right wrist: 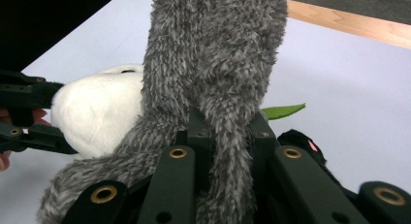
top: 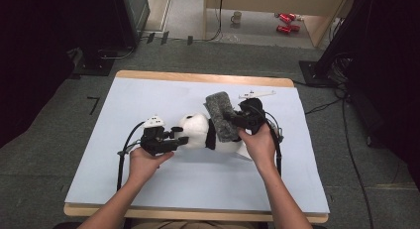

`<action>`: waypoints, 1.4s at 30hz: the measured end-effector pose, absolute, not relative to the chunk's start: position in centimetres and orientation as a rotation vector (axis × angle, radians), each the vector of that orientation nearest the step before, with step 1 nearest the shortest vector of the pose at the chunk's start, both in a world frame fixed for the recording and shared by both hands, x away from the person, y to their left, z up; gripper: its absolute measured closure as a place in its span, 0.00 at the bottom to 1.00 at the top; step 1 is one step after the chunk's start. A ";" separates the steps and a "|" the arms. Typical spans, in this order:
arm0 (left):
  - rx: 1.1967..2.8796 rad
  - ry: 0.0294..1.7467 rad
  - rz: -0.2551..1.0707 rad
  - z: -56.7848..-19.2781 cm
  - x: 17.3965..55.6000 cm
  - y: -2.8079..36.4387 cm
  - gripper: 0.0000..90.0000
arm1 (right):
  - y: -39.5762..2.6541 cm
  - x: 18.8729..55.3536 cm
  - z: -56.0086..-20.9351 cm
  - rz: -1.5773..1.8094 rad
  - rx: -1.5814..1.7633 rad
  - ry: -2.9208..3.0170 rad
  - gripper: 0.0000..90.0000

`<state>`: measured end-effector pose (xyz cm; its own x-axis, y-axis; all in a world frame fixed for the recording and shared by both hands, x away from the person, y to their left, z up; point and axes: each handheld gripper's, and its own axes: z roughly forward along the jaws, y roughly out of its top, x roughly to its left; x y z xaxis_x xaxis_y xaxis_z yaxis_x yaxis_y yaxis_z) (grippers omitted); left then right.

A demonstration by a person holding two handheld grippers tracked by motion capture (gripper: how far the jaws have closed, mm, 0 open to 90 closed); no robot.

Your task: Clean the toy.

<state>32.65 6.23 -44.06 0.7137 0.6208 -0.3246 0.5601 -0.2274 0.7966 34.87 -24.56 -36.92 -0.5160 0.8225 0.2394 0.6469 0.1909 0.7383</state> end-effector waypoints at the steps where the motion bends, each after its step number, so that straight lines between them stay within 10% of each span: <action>1: 1.898 0.910 0.079 -44.0 32.6 6.2 0.61 | -24.7 34.9 -36.9 1.230 1.421 2.249 0.87; 25: 1.904 0.897 0.157 -43.5 31.2 5.3 0.61 | -18.0 32.9 -36.8 1.493 1.337 2.413 0.88; 42: 1.906 0.900 0.055 -44.4 33.0 6.6 0.62 | -23.1 34.6 -37.2 1.300 1.410 2.374 0.88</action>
<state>32.98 6.60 -44.35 0.7236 0.6058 -0.3308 0.5611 -0.2371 0.7931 34.61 -23.12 -37.18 -0.5699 0.7554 0.3234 0.6794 0.2117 0.7026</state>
